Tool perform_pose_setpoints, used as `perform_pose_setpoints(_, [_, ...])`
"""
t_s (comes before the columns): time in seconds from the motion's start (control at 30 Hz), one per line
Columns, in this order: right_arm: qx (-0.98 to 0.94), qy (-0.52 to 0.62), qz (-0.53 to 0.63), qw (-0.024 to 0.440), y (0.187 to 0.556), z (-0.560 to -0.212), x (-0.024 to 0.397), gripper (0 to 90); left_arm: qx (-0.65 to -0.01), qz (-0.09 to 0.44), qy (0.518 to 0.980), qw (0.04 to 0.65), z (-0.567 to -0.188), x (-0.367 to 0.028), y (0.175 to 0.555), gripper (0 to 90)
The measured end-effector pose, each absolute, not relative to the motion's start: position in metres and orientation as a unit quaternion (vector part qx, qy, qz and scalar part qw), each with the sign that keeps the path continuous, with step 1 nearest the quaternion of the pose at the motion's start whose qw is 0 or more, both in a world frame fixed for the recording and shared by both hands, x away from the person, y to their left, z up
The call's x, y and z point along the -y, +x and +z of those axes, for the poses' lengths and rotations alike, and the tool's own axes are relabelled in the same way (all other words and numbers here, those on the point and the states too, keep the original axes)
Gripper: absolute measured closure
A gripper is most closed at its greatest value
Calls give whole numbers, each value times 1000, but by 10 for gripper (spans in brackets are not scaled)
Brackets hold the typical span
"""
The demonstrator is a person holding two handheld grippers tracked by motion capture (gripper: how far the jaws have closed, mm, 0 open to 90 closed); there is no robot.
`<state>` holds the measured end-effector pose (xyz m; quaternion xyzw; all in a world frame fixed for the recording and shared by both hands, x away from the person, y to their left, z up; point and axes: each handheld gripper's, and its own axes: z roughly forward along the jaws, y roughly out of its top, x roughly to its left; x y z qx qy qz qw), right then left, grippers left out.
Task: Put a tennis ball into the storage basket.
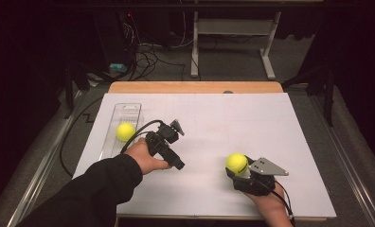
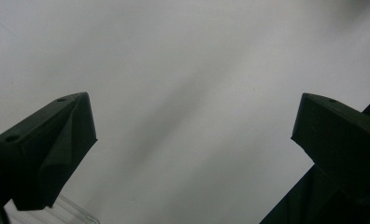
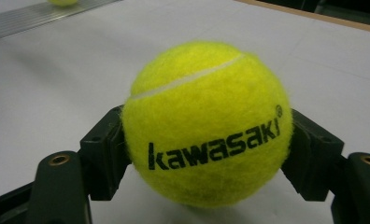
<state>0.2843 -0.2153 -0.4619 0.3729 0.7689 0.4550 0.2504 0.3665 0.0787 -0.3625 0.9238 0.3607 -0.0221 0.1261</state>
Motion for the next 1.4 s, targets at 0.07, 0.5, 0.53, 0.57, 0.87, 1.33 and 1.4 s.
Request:
perform_pose_setpoints(0.07, [-774, 364, 454, 250, 284, -463, 210, 271, -359, -23, 925, 126, -361, -76, 366, 5])
perform_pose_setpoints(0.5, [-789, 330, 464, 231, 280, -466, 180, 271, -345, -21, 930, 127, -353, -63, 365, 6])
perform_pose_setpoints(0.53, [-790, 329, 464, 230, 280, -466, 177, 271, -344, -21, 930, 129, -352, -62, 365, 6])
perform_pose_setpoints(0.57, [-789, 329, 465, 229, 280, -466, 175, 271, -339, -23, 932, 125, -351, -61, 365, 5])
perform_pose_setpoints(0.87, [-789, 313, 479, 222, 276, -463, 163, 271, -324, -23, 936, 132, -345, -44, 361, 5])
perform_pose_setpoints(1.33, [-794, 300, 484, 214, 274, -462, 152, 271, -300, -34, 945, 127, -347, -12, 355, 5])
perform_pose_setpoints(1.4, [-793, 299, 485, 216, 274, -463, 152, 271, -296, -38, 946, 124, -349, -8, 354, 5])
